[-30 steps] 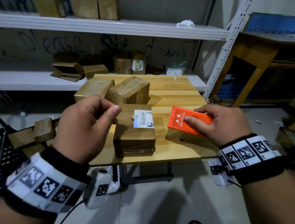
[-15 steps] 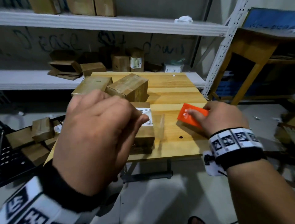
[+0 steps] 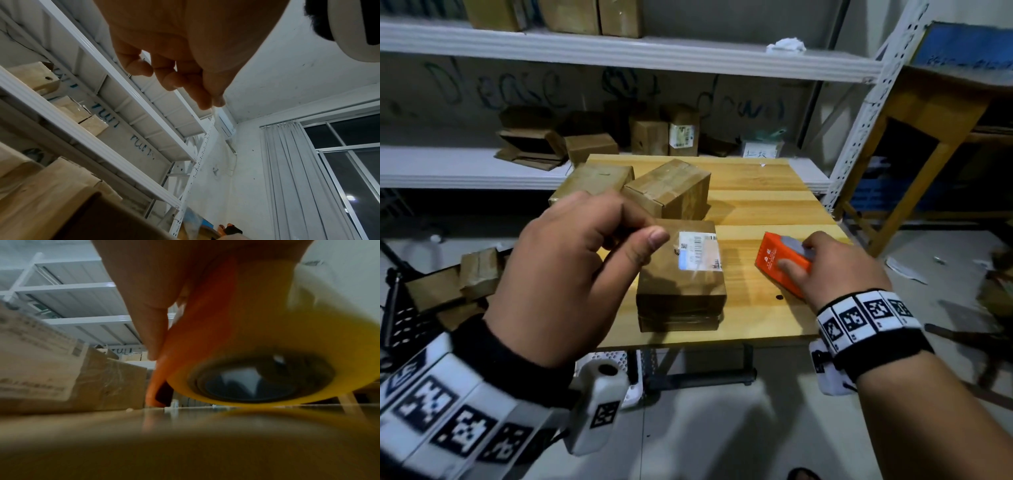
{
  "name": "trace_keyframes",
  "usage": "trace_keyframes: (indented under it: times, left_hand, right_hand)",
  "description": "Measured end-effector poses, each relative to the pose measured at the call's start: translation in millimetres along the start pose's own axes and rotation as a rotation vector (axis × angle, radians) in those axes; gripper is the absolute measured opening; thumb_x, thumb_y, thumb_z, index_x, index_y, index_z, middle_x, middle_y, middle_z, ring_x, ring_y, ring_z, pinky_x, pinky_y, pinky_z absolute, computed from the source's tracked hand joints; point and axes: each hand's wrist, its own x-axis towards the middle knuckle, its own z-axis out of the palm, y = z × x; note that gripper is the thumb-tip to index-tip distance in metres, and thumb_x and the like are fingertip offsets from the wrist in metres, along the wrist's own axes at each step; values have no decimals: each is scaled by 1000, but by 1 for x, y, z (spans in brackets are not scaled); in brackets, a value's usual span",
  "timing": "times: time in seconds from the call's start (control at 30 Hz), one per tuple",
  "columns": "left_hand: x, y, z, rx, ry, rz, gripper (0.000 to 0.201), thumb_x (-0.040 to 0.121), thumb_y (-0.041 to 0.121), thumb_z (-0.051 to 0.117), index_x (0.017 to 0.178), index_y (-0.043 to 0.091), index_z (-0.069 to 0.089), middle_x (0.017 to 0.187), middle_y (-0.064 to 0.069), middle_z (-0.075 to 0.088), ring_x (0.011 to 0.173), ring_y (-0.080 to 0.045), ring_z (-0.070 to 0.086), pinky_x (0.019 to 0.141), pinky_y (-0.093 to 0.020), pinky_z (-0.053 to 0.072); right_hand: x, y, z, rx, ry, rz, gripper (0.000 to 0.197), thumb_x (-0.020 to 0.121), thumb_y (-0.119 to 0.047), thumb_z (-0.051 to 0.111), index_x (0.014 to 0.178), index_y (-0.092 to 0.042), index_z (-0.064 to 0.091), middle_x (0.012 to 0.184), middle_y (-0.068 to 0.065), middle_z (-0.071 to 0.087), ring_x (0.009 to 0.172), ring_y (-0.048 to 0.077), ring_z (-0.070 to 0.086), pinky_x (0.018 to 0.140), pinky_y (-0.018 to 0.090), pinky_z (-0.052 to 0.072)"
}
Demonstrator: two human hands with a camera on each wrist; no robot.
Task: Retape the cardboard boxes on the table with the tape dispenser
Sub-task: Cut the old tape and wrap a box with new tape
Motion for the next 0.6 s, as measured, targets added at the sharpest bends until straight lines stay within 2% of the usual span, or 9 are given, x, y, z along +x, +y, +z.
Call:
trace_keyframes:
  times: [0.1,0.13,0.2,0.27,0.3,0.37,0.43,0.53,0.6]
  left_hand:
    - [-1,-4,-1,-11,7,4,16,97,37,62,90,24,68,82,13,64,80,-11,60,69,-27,45]
    - [-2,-4,-1,-17,11,4,16,97,37,62,91,24,68,82,13,64,80,-12,60,70,-28,46]
    - [-3,-5,-1,-30,17,8,16,97,37,62,91,24,68,82,14,65,80,-10,61,71,-26,46]
    - [-3,-6,0,-50,21,12,18,97,38,61,91,23,69,83,15,65,80,-9,61,71,-25,46]
    - [-3,-6,-1,-63,20,14,18,97,39,60,91,24,68,83,15,65,81,-9,61,71,-25,46]
    - [-3,-5,-1,-83,10,28,15,97,39,60,92,26,67,85,15,65,81,-8,62,70,-25,46]
    - [-4,-1,-2,-99,4,51,11,97,37,62,93,28,67,86,15,66,82,-9,63,69,-26,47]
    - [-4,6,-4,-129,11,86,9,96,32,66,92,25,69,87,16,66,82,-13,63,69,-26,47]
    - [-5,9,-5,-138,10,109,10,96,32,66,91,24,69,87,16,66,82,-13,63,70,-28,48]
  right_hand:
    - [-1,-2,1,-47,8,-15,54,88,-72,59,120,-28,63,107,4,73,103,32,67,93,46,50]
    - [-1,0,-1,-27,63,-30,54,89,-71,58,119,-28,66,110,5,71,108,32,64,96,49,48]
    - [-3,1,-7,206,241,-112,46,94,-63,57,115,-25,72,109,3,68,108,28,62,95,48,51]
    - [-9,-4,-16,550,392,-219,32,98,-51,59,107,-24,74,102,-5,66,97,16,62,87,35,53]
    - [-15,-10,-22,713,408,-258,27,99,-48,60,105,-26,74,100,-8,67,93,11,63,82,26,52]
    - [-30,-25,-37,1040,278,-327,27,99,-49,61,105,-26,72,104,-6,71,93,6,67,74,16,53]
    - [-46,-37,-46,1286,45,-397,42,90,-57,58,111,-23,72,112,-5,73,96,1,69,67,11,54]
    - [-51,-48,-39,1399,-116,-521,73,76,-79,56,119,-23,73,124,-5,73,110,0,68,80,14,54]
    - [-48,-53,-33,1468,-195,-563,82,71,-87,58,117,-21,75,127,-1,74,122,8,66,96,25,52]
